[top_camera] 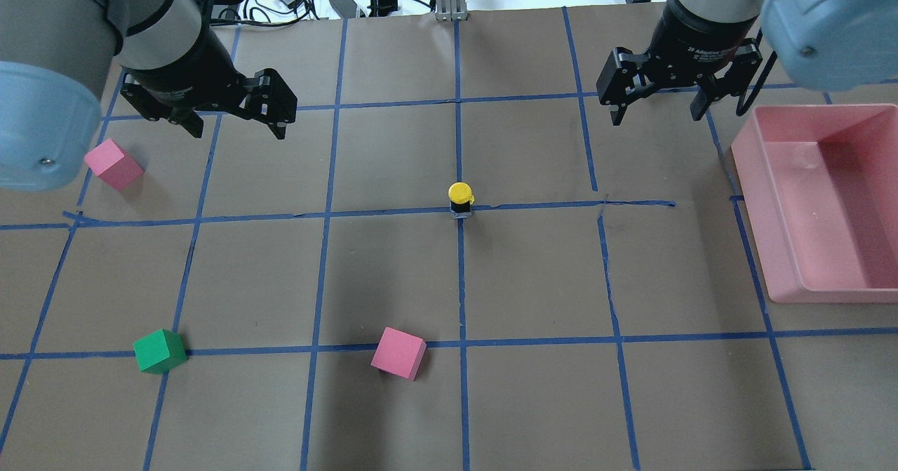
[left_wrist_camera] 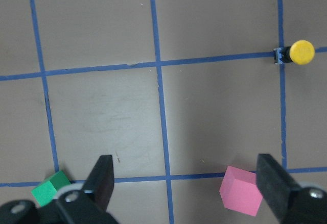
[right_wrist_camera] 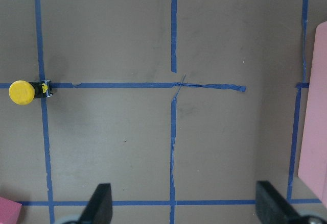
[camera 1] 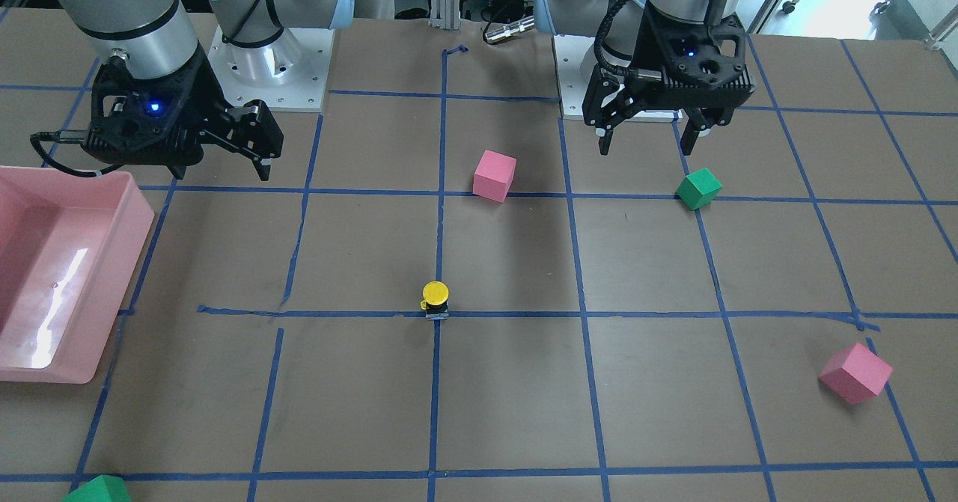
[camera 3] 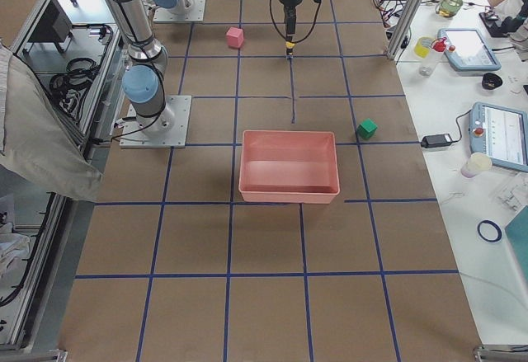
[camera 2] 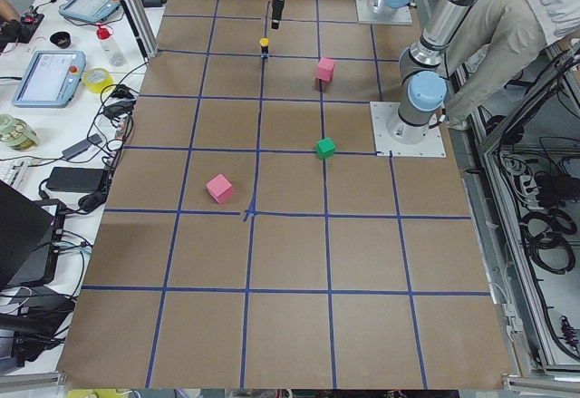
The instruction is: Align button upright
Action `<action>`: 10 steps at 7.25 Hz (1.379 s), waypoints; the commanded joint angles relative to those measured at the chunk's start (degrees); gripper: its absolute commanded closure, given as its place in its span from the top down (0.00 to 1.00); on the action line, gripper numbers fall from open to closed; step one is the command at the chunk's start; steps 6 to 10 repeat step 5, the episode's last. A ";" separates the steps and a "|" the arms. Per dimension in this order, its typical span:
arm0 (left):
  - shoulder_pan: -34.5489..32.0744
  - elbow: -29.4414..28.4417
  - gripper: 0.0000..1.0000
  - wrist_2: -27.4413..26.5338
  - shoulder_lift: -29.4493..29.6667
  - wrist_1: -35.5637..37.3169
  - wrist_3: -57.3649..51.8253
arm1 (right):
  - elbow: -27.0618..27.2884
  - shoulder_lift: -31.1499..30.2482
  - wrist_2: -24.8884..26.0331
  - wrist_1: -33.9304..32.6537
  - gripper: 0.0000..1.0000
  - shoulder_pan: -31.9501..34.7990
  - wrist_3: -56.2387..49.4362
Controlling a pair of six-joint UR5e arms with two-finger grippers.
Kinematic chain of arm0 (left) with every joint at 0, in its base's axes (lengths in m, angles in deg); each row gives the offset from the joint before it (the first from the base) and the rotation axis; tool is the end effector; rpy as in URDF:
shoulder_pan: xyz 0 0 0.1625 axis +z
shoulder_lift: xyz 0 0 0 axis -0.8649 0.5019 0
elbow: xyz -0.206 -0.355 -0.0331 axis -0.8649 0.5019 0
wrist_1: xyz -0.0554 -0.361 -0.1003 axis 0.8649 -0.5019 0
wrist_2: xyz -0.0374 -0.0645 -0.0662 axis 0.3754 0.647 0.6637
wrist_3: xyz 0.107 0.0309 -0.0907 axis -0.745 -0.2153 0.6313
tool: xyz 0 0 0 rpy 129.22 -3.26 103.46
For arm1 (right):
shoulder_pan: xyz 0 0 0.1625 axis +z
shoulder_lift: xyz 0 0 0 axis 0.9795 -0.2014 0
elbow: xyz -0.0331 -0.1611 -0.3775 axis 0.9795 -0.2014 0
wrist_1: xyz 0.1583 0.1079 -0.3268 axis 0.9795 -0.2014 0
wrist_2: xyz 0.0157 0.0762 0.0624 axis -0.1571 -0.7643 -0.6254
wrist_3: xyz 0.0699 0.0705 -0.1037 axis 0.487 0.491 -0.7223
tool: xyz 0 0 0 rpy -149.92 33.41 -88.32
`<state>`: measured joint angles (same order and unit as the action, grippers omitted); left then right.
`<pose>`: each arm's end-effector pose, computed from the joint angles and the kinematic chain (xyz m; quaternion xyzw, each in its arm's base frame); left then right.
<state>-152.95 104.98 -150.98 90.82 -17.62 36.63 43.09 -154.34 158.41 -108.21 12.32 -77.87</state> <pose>-0.1485 -0.4390 0.4496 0.0136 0.9969 -0.0722 0.0270 0.1376 -0.4696 0.4219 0.0046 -1.0000 0.0066 0.0055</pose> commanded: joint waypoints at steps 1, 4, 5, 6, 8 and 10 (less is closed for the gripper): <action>1.49 -0.79 1.00 4.63 0.36 -0.32 -0.30 | -0.44 0.00 -0.62 -1.60 1.00 0.00 -0.07; 1.41 -0.53 1.00 4.12 0.01 -1.37 -0.21 | -1.93 -0.53 -0.89 -5.47 1.00 0.17 -0.07; 1.41 -0.44 1.00 4.21 0.01 -1.38 -0.21 | -2.02 -0.53 -0.46 -5.48 1.00 -0.08 -0.16; 1.41 -0.44 1.00 4.21 0.01 -1.38 -0.21 | -2.02 -0.53 -0.46 -5.48 1.00 -0.08 -0.16; 1.41 -0.44 1.00 4.21 0.01 -1.38 -0.21 | -2.02 -0.53 -0.46 -5.48 1.00 -0.08 -0.16; 1.41 -0.44 1.00 4.21 0.01 -1.38 -0.21 | -2.02 -0.53 -0.46 -5.48 1.00 -0.08 -0.16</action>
